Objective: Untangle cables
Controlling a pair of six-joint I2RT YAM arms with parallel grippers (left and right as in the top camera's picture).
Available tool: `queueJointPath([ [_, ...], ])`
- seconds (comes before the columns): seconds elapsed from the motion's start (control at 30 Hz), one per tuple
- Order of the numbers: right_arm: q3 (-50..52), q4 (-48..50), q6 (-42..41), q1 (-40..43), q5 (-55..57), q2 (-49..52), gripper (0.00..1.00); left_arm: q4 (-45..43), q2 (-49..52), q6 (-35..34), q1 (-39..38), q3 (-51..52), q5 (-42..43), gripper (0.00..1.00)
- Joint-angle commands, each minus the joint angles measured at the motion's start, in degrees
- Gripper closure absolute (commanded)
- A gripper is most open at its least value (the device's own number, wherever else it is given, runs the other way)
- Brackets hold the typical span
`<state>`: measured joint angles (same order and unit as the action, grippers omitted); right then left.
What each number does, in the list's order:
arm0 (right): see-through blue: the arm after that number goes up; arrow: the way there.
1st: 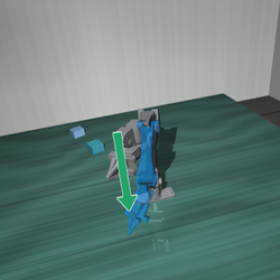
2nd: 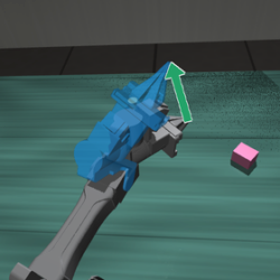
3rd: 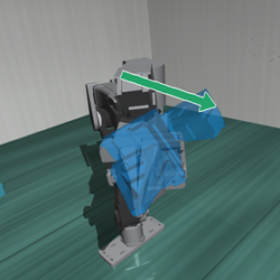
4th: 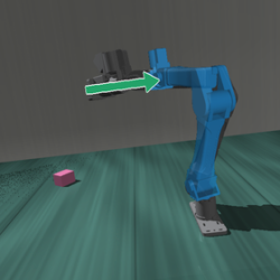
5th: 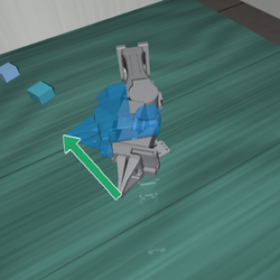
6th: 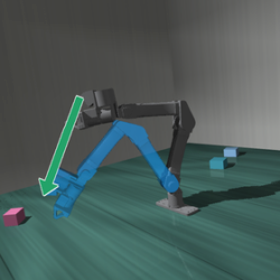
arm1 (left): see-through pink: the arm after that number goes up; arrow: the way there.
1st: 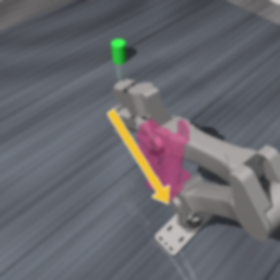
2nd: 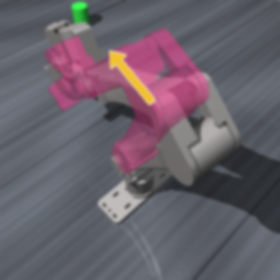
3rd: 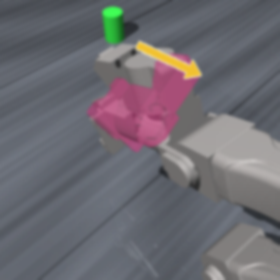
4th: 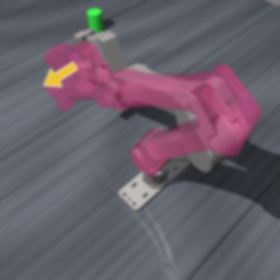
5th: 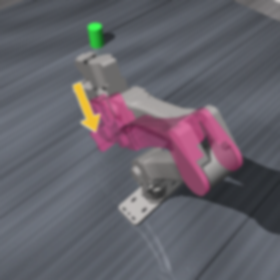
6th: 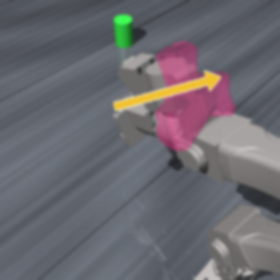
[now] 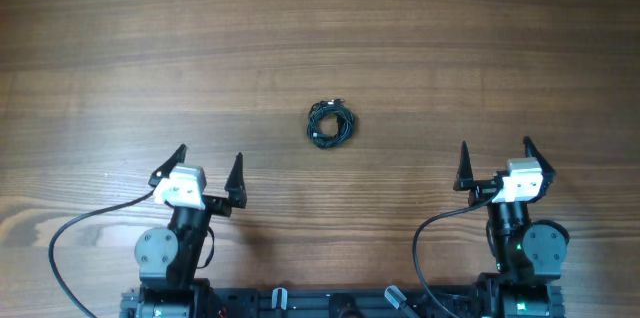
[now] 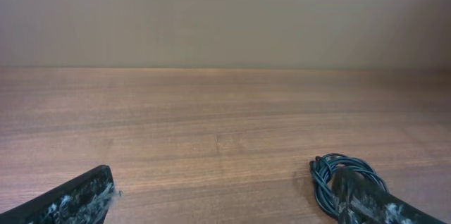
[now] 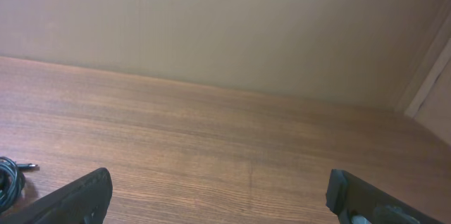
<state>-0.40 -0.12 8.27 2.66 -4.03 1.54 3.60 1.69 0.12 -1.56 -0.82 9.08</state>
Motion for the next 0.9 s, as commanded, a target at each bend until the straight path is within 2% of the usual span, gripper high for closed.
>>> queueJointPath([
  [0.0,0.11,0.26,0.74,-0.24,0.13,0.20,0.01,-0.09,1.77,-2.54,-0.46,0.48,0.09,0.00],
  [0.2,0.11,0.26,0.74,-0.24,0.13,0.20,0.00,-4.87,1.97,-4.20,-0.46,0.13,0.52,0.00],
  [0.33,0.11,0.26,0.74,-0.24,0.13,0.20,0.00,-4.90,1.97,-8.35,-0.46,-1.38,0.59,0.00],
  [0.47,0.11,0.26,0.74,-0.24,0.13,0.20,0.00,-4.52,1.97,-8.33,-0.46,-3.19,0.57,0.00],
  [0.87,0.11,0.26,0.74,-0.24,0.13,0.20,0.00,3.67,1.97,-8.35,-0.48,-10.91,1.01,0.00],
])
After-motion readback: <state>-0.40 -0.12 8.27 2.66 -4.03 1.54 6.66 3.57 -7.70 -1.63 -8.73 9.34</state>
